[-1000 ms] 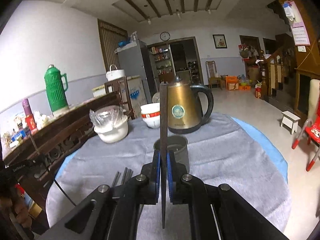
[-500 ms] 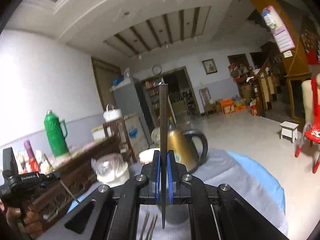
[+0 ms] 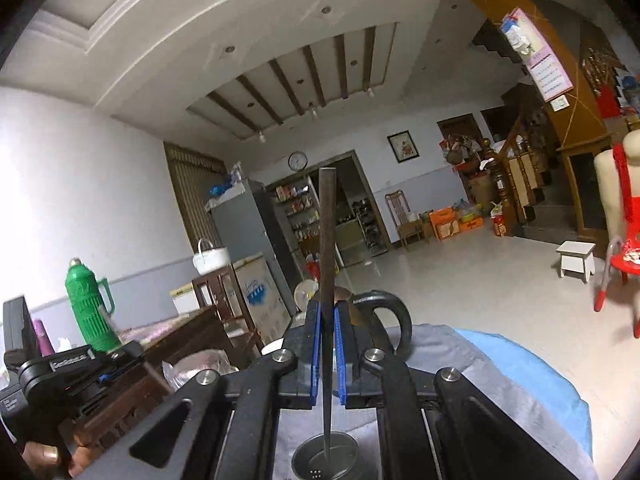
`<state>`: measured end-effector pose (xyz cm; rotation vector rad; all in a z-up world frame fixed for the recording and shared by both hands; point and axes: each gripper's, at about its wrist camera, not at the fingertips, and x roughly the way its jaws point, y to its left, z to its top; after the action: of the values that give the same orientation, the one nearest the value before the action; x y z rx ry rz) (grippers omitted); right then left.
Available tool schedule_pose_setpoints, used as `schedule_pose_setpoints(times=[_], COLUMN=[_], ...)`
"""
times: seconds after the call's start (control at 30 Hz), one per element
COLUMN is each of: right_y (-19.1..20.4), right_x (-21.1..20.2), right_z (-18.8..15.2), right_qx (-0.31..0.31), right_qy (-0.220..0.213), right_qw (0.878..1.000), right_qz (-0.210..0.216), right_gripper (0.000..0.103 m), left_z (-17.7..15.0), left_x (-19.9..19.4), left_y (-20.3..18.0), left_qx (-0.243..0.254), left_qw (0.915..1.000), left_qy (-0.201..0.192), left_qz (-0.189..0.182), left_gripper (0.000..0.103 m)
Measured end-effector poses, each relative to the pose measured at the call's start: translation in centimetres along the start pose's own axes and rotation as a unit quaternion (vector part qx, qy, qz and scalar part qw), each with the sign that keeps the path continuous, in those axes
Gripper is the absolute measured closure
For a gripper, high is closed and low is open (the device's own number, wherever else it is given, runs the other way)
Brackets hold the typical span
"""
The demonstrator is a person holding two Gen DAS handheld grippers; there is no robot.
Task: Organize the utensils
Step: 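Lift the held chopsticks with both tools and carry them over the grey holder cup, then open both tools to drop the chopsticks into the grey holder cup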
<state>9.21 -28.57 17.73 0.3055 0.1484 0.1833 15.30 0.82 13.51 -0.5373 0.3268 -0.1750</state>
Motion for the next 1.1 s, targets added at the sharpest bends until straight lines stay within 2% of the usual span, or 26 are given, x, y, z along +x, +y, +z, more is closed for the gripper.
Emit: schedule_pose_setpoints(times=[0.33, 0.67, 0.73, 0.8, 0.83, 0.87, 0.9, 0.97, 1.03, 1.1], right_y=[-0.7, -1.5, -1.5, -1.6, -1.5, -1.4, -1.3, -1.2, -1.1, -1.0], right_x=[5.4, 7.8, 7.8, 7.6, 7.3, 6.8, 6.2, 4.9, 3.6, 1.8], right_z=[-3.8, -6.3, -6.3, -6.1, -5.8, -5.5, -5.1, -4.2, -3.6, -3.0], right_qx=[-0.013, -0.018, -0.017, -0.015, -0.015, -0.018, -0.02, -0.019, -0.019, -0.023], right_qy=[0.094, 0.175, 0.186, 0.194, 0.193, 0.188, 0.182, 0.166, 0.15, 0.129], right_qw=[0.995, 0.984, 0.982, 0.981, 0.981, 0.982, 0.983, 0.985, 0.988, 0.991], right_qz=[0.001, 0.007, -0.006, -0.015, -0.018, -0.023, -0.029, -0.032, -0.034, -0.039], right_gripper=[0.096, 0.094, 0.094, 0.094, 0.094, 0.093, 0.091, 0.073, 0.025, 0.024], left_z=[-3.4, -5.9, -5.9, -5.5, -5.2, -4.8, -4.4, -3.5, -2.8, -2.4], left_x=[4.4, 6.2, 5.8, 5.1, 4.5, 3.6, 2.6, 0.9, -1.0, -3.4], left_y=[-0.6, -0.9, -1.0, -0.9, -0.9, -0.8, -0.8, -0.6, -0.2, 0.6], left_qx=[0.048, 0.087, 0.094, 0.091, 0.088, 0.087, 0.087, 0.088, 0.088, 0.092], left_qw=[0.997, 0.9888, 0.9873, 0.9877, 0.9884, 0.9893, 0.9903, 0.9916, 0.9927, 0.993], left_qy=[0.057, 0.116, 0.12, 0.119, 0.115, 0.107, 0.097, 0.08, 0.065, 0.049], left_qz=[0.023, 0.035, 0.044, 0.045, 0.044, 0.046, 0.048, 0.051, 0.049, 0.056], left_gripper=[0.096, 0.096, 0.09, 0.069, 0.063, 0.051, 0.042, 0.036, 0.033, 0.026])
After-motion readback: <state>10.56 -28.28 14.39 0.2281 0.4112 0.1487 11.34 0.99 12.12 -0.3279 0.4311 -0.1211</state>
